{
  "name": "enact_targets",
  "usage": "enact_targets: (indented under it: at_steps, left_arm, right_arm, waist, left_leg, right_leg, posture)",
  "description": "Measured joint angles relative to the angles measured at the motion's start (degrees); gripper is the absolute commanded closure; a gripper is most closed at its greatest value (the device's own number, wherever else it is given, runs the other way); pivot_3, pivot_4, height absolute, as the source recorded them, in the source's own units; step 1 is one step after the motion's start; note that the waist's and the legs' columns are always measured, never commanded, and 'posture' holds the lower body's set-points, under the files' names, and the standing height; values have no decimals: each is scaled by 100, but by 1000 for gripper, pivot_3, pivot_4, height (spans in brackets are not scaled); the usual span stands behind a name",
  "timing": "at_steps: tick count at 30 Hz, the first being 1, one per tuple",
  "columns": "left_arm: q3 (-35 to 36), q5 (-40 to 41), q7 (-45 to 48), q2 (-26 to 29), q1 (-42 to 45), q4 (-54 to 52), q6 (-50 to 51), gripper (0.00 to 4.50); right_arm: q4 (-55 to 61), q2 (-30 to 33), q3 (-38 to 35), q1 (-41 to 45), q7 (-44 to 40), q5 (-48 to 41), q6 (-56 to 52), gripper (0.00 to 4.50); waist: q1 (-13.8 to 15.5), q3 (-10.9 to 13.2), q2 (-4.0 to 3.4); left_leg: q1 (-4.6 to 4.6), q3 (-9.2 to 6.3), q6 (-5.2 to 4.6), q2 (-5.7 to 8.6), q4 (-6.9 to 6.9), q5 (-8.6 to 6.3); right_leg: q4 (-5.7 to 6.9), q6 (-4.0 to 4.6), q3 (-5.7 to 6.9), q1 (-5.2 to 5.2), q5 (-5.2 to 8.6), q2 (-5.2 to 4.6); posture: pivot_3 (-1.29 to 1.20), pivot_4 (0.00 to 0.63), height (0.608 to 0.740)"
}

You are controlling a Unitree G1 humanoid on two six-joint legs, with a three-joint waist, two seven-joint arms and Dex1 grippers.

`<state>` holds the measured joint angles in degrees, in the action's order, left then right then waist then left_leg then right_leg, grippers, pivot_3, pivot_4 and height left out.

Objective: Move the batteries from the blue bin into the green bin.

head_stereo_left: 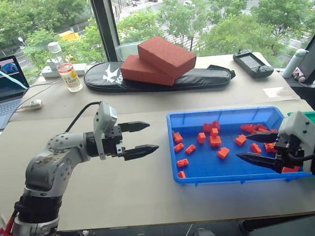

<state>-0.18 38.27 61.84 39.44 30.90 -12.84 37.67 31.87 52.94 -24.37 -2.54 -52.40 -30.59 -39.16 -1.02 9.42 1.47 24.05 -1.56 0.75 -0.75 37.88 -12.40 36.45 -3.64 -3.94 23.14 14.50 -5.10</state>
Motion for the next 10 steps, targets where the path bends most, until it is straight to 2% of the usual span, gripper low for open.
enact_targets:
  at_steps: [10]
  left_arm:
    - [0, 9, -111, -9, -28, -122, 12, 0]
  right_arm:
    - [-161, 8, 27, -25, -112, -3, 104, 1016]
  waist:
    - [2, 0, 0]
  left_leg:
    - [0, 1, 0, 0, 0, 0]
  right_leg:
    - [1, 0, 0, 0, 0, -1]
  posture:
    - [0, 150, 740]
